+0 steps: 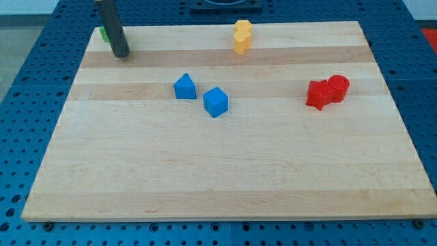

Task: Push the blue cube towards the bottom right side of the board

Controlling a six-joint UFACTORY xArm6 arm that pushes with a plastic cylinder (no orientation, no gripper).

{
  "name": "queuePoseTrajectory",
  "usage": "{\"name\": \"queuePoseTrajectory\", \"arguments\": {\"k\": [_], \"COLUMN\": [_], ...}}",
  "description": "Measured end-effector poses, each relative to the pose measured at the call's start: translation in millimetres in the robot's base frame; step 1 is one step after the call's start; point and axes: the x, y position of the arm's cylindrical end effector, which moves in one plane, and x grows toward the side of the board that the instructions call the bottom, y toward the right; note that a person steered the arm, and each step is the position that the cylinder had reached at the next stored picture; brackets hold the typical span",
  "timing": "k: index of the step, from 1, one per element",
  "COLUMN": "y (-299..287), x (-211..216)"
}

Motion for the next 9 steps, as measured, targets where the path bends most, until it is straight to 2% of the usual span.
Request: {"name": "queuePoseTrajectory", "arguments": {"k": [2,4,9], "y": [3,41,156], "x": [10,22,124]}}
